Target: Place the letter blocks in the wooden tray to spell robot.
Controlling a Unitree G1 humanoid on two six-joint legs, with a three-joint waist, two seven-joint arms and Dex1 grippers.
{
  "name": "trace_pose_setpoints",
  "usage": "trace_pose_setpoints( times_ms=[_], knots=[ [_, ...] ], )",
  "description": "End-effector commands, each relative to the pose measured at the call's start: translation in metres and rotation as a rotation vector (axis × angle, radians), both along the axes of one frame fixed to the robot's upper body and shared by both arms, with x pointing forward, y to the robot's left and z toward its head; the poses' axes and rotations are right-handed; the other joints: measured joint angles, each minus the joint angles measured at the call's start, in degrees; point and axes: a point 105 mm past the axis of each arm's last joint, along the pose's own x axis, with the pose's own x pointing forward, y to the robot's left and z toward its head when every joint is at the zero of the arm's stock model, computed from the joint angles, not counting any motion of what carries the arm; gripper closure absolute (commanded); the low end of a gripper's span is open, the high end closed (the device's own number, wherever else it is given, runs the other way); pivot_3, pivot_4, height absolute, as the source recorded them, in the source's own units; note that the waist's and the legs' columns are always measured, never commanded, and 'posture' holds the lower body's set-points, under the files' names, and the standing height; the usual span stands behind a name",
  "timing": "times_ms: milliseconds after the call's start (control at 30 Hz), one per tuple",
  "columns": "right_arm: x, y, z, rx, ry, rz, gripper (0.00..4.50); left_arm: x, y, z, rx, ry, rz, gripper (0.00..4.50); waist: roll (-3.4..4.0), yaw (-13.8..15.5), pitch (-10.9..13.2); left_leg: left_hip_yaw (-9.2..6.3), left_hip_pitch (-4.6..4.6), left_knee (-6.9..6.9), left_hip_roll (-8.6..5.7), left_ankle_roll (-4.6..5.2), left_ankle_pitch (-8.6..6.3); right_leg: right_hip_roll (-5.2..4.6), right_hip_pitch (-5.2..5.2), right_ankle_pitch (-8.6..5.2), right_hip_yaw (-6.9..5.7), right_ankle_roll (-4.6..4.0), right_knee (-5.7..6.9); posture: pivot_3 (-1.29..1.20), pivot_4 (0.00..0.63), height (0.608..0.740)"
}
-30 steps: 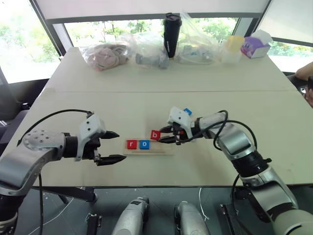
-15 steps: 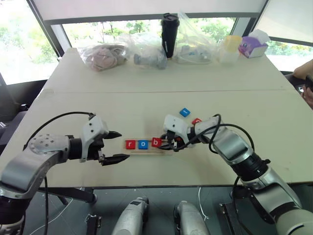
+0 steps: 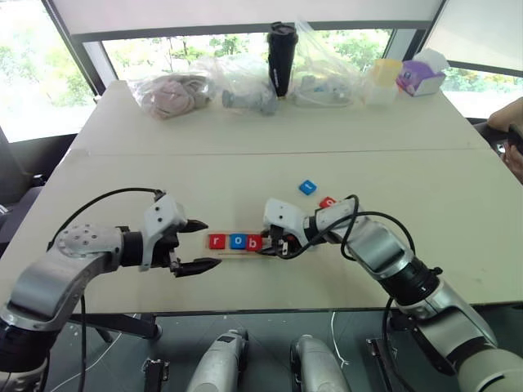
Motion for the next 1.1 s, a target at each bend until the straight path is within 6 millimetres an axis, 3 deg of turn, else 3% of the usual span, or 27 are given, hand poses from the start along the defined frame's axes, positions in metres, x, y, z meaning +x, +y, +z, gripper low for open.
trace_pose_setpoints(
  times_ms=[33, 1067, 1100],
  knots=[
    [0.0021, 0.0061, 0.0043, -0.001, -0.03, 0.015, 3.39, 0.0014, -0.0023, 0.0081, -0.005, -0.047, -0.008, 0.0, 0.0, 0.0, 0.0, 0.0, 0.01, 0.0, 0.0, 0.0, 0.0, 0.0, 0.0, 0.0, 0.0, 0.0, 0.0, 0.0, 0.15, 0.74],
    [0.0037, 0.01, -0.0014, -0.02, -0.032, 0.03, 3.39, 0.0065, -0.0058, 0.0103, -0.012, -0.059, -0.012, 0.0, -0.01, -0.1, 0.0, 0.0, 0.03, 0.0, 0.0, 0.0, 0.0, 0.01, 0.02, 0.02, -0.01, 0.03, 0.0, 0.0, 0.15, 0.74],
    [0.0039, 0.0101, -0.0012, -0.02, -0.033, 0.031, 2.89, 0.0065, -0.0059, 0.0105, -0.013, -0.06, -0.011, 0.0, -0.01, -0.1, 0.0, 0.0, 0.03, 0.0, 0.0, 0.0, 0.0, 0.01, 0.02, 0.02, 0.0, 0.03, 0.0, 0.0, 0.15, 0.74]
  ],
)
